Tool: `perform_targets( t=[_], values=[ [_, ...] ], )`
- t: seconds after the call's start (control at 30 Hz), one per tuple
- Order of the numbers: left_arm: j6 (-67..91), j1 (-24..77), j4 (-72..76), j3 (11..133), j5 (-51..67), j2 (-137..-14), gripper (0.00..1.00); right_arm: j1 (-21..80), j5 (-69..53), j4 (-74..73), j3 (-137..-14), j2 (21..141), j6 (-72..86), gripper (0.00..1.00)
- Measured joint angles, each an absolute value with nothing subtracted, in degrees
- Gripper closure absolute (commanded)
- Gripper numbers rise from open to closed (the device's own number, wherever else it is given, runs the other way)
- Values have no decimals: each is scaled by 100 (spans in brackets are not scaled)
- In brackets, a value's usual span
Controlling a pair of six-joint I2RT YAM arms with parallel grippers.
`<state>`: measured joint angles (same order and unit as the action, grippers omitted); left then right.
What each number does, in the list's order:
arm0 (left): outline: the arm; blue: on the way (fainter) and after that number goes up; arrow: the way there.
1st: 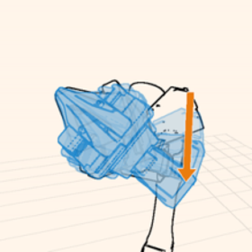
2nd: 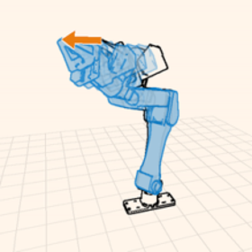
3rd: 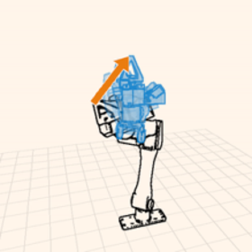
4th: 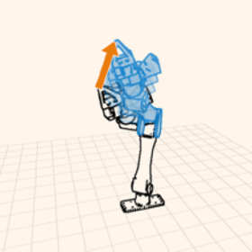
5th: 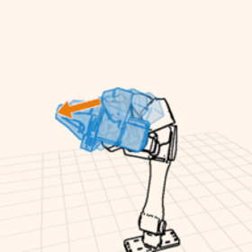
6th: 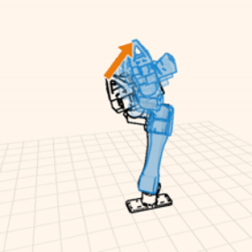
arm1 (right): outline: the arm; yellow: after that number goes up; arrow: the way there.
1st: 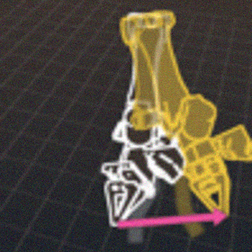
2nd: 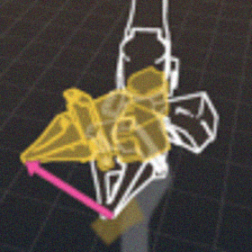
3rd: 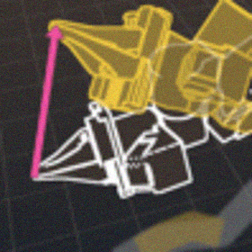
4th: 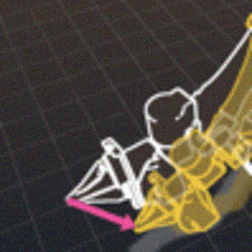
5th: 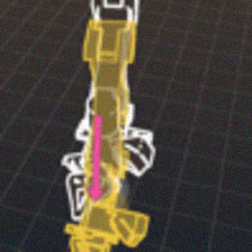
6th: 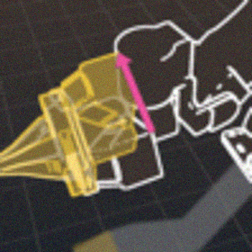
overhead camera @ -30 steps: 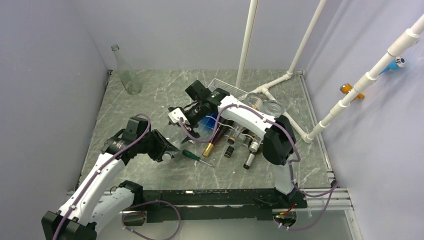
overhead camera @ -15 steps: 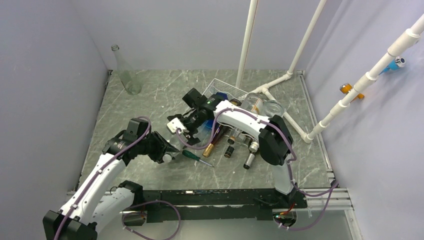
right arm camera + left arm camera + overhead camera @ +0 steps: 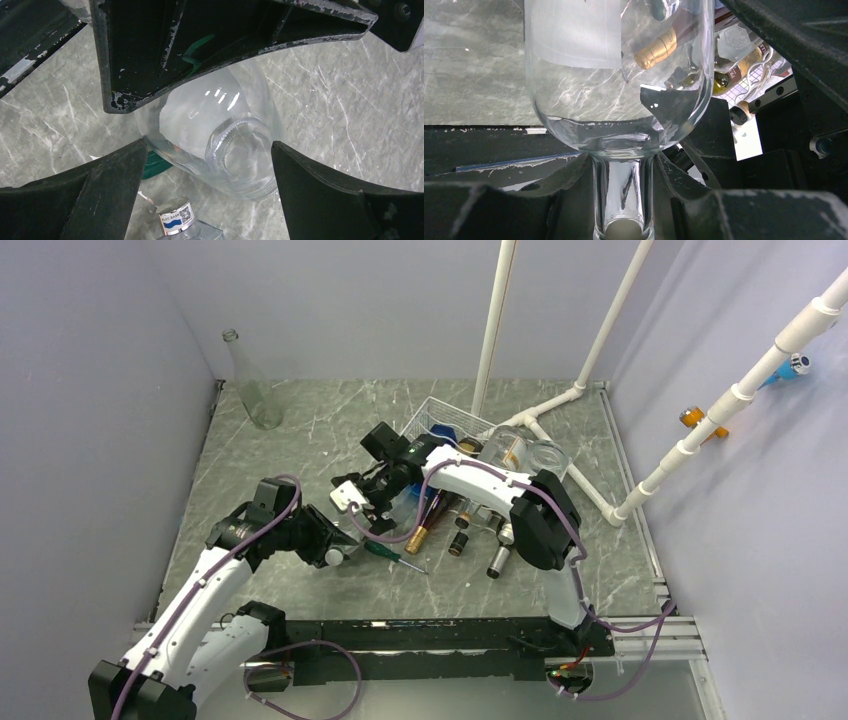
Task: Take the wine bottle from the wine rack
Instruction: Place the wine bottle at the center of the board.
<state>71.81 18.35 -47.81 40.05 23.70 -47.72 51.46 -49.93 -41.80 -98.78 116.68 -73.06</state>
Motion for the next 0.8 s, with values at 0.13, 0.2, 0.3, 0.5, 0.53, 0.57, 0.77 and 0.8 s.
perform_targets(
  t=[0.13,0.2,0.3,0.5,0.53,0.57,0.77,0.8],
  values=[
    [7183,1806,-4777,3970,2375,-4772,91,5155,-4993,-4139,-9837,11671,-7306,5],
    [7183,1793,-4777,3959,2388,-4768,88,5162,-4993,-4110,-9824,11679,-7306,6],
    [7183,1774,-4781,3955,2390,-4751,82,5168,-4995,-4066,-9824,11699,-7306,5],
    [7185,1743,-4788,3942,2392,-4724,72,5179,-4993,-4014,-9824,11714,-7306,5],
    [7183,1734,-4786,3931,2392,-4711,70,5179,-4995,-4010,-9824,11714,-7306,6],
    [7185,1728,-4783,3922,2394,-4703,69,5181,-4995,-4005,-9824,11716,-7306,6],
    [7192,1708,-4786,3916,2399,-4685,59,5186,-4998,-3994,-9824,11721,-7306,6],
    [7201,1704,-4783,3909,2401,-4674,59,5186,-5000,-3992,-9824,11721,-7306,6]
  ],
)
